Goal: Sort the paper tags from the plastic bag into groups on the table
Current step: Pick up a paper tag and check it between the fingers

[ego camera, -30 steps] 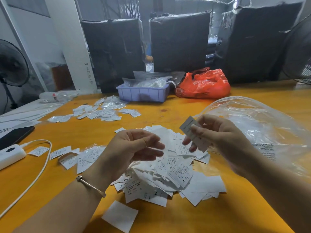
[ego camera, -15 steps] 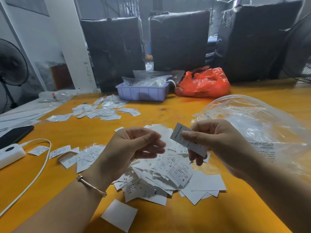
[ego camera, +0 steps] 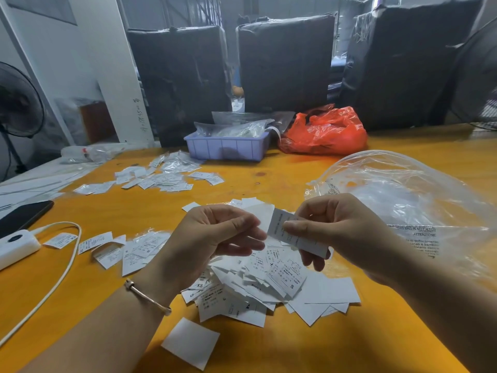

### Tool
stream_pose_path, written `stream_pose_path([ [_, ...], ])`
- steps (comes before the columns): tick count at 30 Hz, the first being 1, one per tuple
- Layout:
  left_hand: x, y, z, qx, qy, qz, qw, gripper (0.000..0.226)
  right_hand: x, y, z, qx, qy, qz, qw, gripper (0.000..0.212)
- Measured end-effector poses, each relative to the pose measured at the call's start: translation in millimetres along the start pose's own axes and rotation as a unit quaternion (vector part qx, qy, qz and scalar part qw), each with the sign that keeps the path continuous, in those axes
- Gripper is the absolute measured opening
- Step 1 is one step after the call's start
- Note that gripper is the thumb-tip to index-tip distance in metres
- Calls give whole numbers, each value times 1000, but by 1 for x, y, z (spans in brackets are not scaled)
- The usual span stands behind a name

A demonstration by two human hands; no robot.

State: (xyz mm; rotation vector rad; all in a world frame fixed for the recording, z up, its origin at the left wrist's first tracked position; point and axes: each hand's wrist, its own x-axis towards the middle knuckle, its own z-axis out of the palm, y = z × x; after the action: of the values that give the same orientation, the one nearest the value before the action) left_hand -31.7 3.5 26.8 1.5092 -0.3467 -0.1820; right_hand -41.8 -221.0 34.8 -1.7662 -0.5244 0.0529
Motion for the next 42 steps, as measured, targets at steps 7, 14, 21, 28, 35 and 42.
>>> stream_pose_path([
  [7,-1,-2,2,52,-23,-9,998,17,1,4,1,-38,-59,62,996,20],
  [14,-1,-2,5,63,-65,-24,996,13,4,10,4,3,-19,57,998,42],
  [21,1,-7,9,40,-81,-51,995,8,6,17,21,-17,55,27,998,48],
  [28,3,-5,3,-17,20,-5,1000,15,5,15,6,100,117,-1,988,17],
  [35,3,-7,7,-26,12,2,1000,18,1,15,17,43,133,-78,987,17],
  [42,5,-9,6,-46,34,5,998,13,1,14,23,22,108,-85,990,6],
])
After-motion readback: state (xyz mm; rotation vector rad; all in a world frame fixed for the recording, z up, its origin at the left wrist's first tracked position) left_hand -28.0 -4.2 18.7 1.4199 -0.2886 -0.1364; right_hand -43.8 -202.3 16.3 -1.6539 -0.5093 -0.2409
